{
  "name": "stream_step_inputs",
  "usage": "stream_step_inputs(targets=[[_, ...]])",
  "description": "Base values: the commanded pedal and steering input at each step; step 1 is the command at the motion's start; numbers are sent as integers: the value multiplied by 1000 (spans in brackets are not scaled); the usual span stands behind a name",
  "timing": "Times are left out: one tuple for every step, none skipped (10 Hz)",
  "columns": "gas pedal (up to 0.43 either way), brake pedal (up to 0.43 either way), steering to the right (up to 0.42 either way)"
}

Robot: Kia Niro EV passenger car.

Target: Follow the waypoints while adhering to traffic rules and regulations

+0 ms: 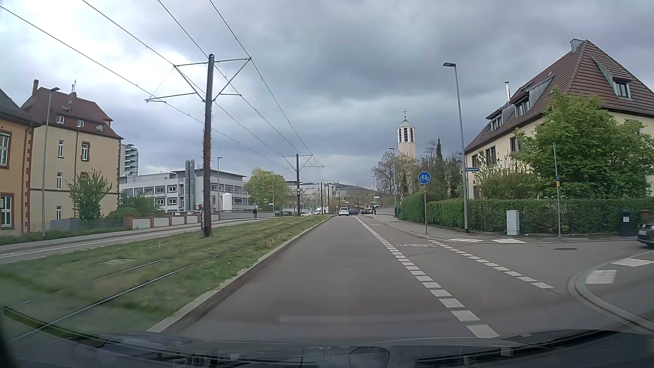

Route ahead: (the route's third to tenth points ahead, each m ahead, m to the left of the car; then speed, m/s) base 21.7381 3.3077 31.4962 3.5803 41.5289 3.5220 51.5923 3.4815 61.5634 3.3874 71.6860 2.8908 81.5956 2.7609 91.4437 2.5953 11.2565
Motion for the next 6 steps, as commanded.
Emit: stream_step_inputs(targets=[[169, 0, 2], [169, 0, 2], [169, 0, 2], [169, 0, 3], [169, 0, 4], [169, 0, 4]])
